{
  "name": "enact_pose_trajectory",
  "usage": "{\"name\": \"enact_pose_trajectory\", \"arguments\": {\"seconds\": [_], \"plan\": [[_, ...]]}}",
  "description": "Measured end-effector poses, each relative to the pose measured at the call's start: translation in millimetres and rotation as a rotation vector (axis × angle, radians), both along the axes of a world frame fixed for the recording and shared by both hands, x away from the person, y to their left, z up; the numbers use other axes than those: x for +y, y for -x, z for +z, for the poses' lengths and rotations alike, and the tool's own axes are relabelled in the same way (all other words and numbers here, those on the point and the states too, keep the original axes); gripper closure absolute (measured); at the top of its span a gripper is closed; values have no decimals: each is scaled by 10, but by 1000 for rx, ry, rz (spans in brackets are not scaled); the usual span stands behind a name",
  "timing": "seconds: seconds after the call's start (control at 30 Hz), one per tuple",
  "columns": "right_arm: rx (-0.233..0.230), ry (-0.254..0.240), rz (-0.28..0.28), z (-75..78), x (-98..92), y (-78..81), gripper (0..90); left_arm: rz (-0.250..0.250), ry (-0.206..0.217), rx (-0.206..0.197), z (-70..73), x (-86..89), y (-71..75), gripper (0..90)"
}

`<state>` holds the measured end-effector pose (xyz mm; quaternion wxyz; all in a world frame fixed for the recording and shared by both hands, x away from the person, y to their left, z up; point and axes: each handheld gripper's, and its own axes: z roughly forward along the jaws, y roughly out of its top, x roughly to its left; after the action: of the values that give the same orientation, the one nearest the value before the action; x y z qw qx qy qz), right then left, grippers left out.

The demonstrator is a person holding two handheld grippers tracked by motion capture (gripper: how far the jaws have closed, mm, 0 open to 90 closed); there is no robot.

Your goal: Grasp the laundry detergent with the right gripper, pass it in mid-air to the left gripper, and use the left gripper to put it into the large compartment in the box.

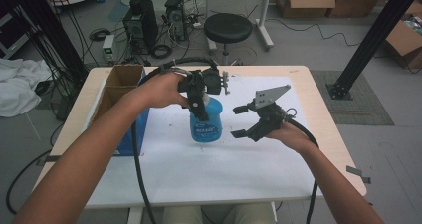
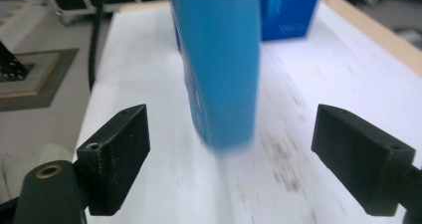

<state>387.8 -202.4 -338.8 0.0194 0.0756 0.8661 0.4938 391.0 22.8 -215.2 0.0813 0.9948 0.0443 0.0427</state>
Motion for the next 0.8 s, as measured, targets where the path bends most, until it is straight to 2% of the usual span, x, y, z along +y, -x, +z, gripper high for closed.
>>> {"name": "enact_pose_trajectory", "arguments": {"seconds": [0.13,0.2,0.3,0.43,0.67,0.8], "plan": [[16,104,-49,70,-225,-2,151,144,-14,-26,154,118,-50,378],[13,174,-70,116,-338,-1,151,231,-2,-46,227,181,-86,379],[18,278,-82,179,-483,9,154,325,-10,-82,324,269,-147,379],[20,392,-84,252,-620,14,155,436,-13,-97,455,373,-233,379],[17,488,-69,404,-740,-49,160,612,27,-92,680,550,-317,379],[18,530,-53,468,-791,-98,168,701,53,-114,807,658,-301,379]]}}
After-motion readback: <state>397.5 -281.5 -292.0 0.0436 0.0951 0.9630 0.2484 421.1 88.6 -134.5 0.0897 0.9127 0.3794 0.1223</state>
